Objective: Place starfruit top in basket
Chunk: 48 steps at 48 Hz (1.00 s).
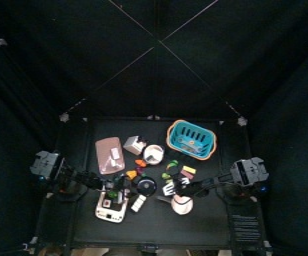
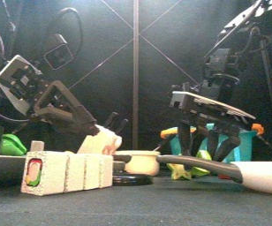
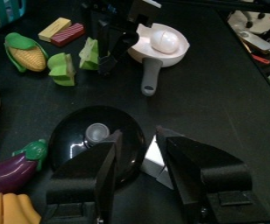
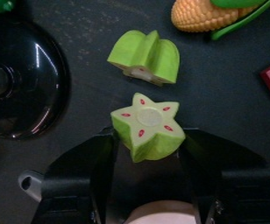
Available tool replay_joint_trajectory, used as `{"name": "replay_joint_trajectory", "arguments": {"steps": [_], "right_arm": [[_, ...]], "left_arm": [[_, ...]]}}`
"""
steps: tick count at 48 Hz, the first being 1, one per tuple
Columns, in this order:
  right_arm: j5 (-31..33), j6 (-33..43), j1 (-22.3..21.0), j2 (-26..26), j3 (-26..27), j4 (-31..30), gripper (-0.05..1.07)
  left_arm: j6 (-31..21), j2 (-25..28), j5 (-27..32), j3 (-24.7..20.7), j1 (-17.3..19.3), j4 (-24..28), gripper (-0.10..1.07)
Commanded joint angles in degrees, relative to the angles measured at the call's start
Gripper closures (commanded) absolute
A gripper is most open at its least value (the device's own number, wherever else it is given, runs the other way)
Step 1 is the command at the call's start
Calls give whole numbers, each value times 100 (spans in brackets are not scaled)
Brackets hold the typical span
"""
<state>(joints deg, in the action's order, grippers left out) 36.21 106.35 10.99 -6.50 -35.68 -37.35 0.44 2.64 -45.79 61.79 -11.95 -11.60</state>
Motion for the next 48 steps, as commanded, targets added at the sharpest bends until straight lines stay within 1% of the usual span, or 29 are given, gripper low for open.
{"name": "replay_joint_trajectory", "arguments": {"steps": [1,5,10,13,18,21,26,27,33,36,40,43,48], "right_arm": [[18,-44,-9,246,114,-97,36],[18,-132,-18,439,114,-229,36],[97,-352,-35,984,62,-545,36],[202,-492,-132,1397,18,-703,36],[404,-615,-422,1995,-97,-958,36],[439,-721,-703,2355,-237,-1230,36],[387,-747,-1178,2786,-501,-1679,36],[352,-756,-1336,2874,-571,-1811,36],[211,-747,-2083,3059,-879,-2109,36],[79,-756,-2540,3067,-1020,-2153,36],[-149,-756,-3015,3041,-1169,-2145,35],[-281,-738,-3313,3006,-1239,-2136,35],[-448,-721,-3683,2918,-1345,-2074,32]], "left_arm": [[0,-26,-26,-105,-9,18,21],[9,-26,-26,-114,-9,18,21],[9,-26,-35,-123,-9,18,21],[9,-26,-26,-123,-9,18,21],[9,-26,-26,-132,-9,44,21],[9,-18,-26,-141,-9,141,21],[9,-18,-26,-167,-9,229,21],[9,-18,-35,-176,-9,229,21],[9,18,-35,-193,-9,237,21],[9,35,-26,-202,-9,237,21],[9,53,-26,-202,-9,237,21],[9,53,-26,-202,-9,237,21],[9,53,-26,-202,-9,246,21]]}}
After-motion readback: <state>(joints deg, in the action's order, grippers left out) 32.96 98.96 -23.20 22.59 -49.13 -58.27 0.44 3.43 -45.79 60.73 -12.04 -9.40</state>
